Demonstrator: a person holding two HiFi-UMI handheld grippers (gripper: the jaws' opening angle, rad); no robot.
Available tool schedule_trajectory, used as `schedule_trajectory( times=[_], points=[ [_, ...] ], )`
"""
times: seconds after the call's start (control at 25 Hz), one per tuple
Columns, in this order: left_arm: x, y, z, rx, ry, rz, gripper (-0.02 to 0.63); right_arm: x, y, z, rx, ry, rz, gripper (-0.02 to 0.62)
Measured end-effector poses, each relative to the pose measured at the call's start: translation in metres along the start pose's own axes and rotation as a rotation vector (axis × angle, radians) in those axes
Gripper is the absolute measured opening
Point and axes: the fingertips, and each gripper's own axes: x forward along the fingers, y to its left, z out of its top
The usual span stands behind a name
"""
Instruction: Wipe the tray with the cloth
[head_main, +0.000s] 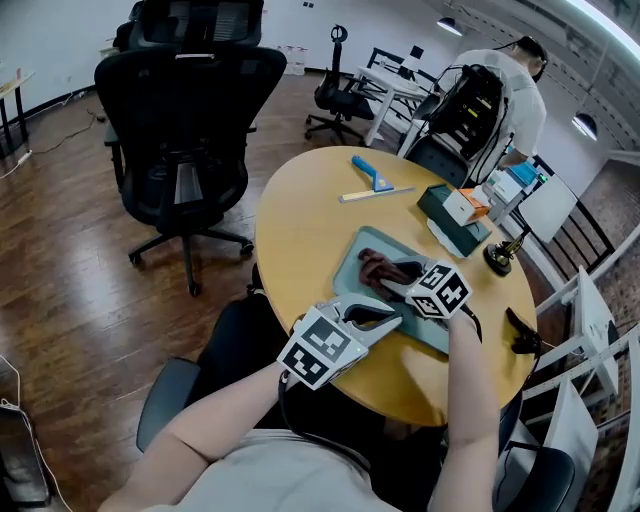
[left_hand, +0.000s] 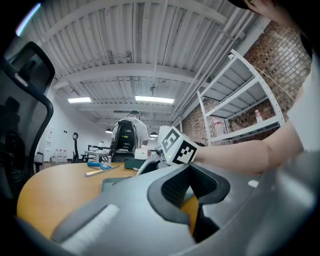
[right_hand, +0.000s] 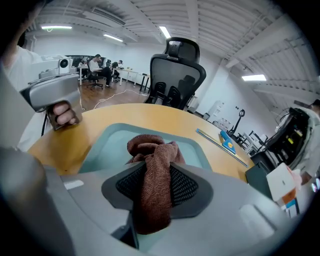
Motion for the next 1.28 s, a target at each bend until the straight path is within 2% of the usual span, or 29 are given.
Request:
schedule_trajectory(
  times=[0.32,0.52,0.84,1.04,1.16,1.28],
  points=[
    [0.001,-0.001,-0.001,0.000,0.003,0.005,0.321,0.010,-0.046,-0.016,0.078,0.039,-0.107,0.137],
    [0.000,-0.002,0.000,0.003,-0.006,0.012,0.321,0.011,-0.059,-0.023,0.108,0.034,-0.149,0.137],
    [-0.002,-0.001,0.001,0.003,-0.013,0.013,0.321,0.012,-0.074,-0.031,0.063,0.100,-0.257,0.136],
    [-0.002,-0.001,0.001,0.005,-0.016,0.015,0.321,0.017,-0.083,-0.030,-0.040,0.201,-0.343,0.135],
    [-0.001,-0.001,0.002,0.007,-0.021,0.018,0.321,0.023,-0.081,-0.021,-0.073,0.218,-0.339,0.133],
    [-0.003,-0.001,0.004,0.009,-0.030,0.023,0.321,0.029,-0.080,-0.013,-0.032,0.181,-0.311,0.133]
  ],
)
